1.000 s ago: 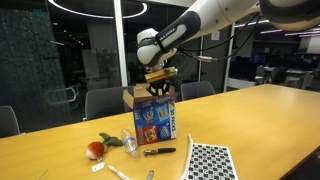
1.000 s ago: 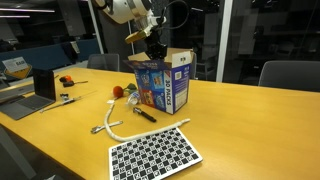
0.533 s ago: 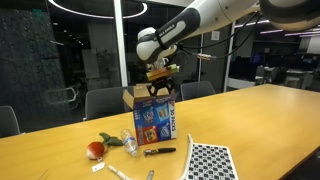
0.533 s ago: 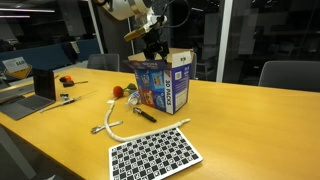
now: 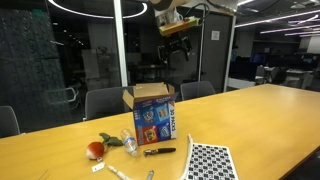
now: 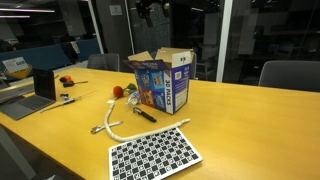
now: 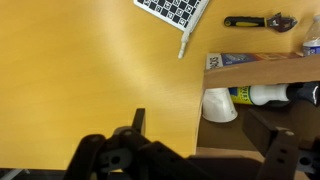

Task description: Pick up the white cup from the table and put in the box

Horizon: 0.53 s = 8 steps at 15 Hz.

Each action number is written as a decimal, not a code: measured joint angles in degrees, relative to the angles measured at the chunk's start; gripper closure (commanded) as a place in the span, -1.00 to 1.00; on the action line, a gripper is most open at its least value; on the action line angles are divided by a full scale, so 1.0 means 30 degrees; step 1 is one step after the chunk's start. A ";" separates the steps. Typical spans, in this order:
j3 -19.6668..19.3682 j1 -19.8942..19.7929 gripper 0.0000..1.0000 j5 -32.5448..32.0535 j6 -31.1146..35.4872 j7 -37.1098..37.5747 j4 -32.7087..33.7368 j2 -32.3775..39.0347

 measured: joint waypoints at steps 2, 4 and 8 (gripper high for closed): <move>0.0007 -0.0033 -1.00 0.0422 -0.0204 -0.0407 -0.1009 -0.1971; 0.0095 -0.0173 -1.00 0.1308 -0.0098 -0.1216 -0.2581 -0.4155; 0.0395 -0.1105 -1.00 0.4106 0.0473 -0.4121 -0.6384 -0.8481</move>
